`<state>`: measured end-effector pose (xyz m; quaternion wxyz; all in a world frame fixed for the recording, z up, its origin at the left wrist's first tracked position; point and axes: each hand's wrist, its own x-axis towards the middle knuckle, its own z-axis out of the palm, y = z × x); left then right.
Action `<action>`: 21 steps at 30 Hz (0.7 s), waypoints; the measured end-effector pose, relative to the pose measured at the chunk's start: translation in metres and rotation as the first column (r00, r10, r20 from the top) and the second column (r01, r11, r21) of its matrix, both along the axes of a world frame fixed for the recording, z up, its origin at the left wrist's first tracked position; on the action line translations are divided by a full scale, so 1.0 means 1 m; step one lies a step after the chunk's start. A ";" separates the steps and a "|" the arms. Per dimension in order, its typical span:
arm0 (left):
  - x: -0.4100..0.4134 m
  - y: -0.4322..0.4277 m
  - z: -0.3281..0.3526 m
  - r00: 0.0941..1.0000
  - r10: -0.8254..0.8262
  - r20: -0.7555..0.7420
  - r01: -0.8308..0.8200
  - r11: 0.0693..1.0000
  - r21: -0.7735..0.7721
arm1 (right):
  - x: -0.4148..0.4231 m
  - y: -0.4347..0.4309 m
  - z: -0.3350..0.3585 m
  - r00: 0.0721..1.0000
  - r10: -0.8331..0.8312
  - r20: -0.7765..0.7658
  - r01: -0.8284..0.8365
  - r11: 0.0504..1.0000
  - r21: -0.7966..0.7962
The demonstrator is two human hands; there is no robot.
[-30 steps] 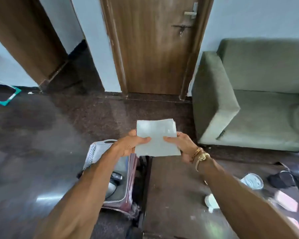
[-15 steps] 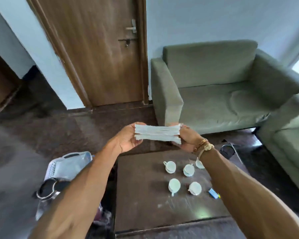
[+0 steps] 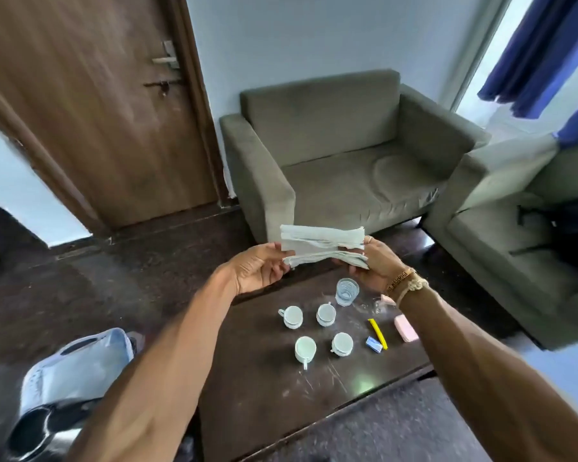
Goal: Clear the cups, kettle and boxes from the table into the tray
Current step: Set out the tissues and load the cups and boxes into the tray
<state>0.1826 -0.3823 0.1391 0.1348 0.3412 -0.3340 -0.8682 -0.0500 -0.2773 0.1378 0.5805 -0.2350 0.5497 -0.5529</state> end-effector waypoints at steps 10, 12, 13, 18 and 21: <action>-0.058 0.003 0.001 0.937 -0.284 0.205 0.319 0.934 -0.161 | -0.056 0.031 0.000 0.998 -0.070 0.003 0.070 0.997 -0.025; -0.074 0.009 0.000 0.951 -0.280 0.129 0.298 0.942 -0.153 | -0.072 0.037 -0.004 0.996 -0.085 0.011 0.085 0.996 -0.005; -0.081 0.011 0.000 0.956 -0.279 0.092 0.290 0.945 -0.147 | -0.078 0.039 -0.005 0.996 -0.085 0.014 0.085 0.996 0.000; -0.126 0.023 -0.005 0.973 -0.229 0.005 0.228 0.967 -0.115 | -0.123 0.047 -0.009 0.995 -0.077 0.065 0.077 0.997 0.012; -0.159 0.033 -0.005 0.986 -0.166 -0.011 0.165 0.985 -0.057 | -0.159 0.048 -0.010 0.999 -0.032 0.013 0.031 0.999 0.035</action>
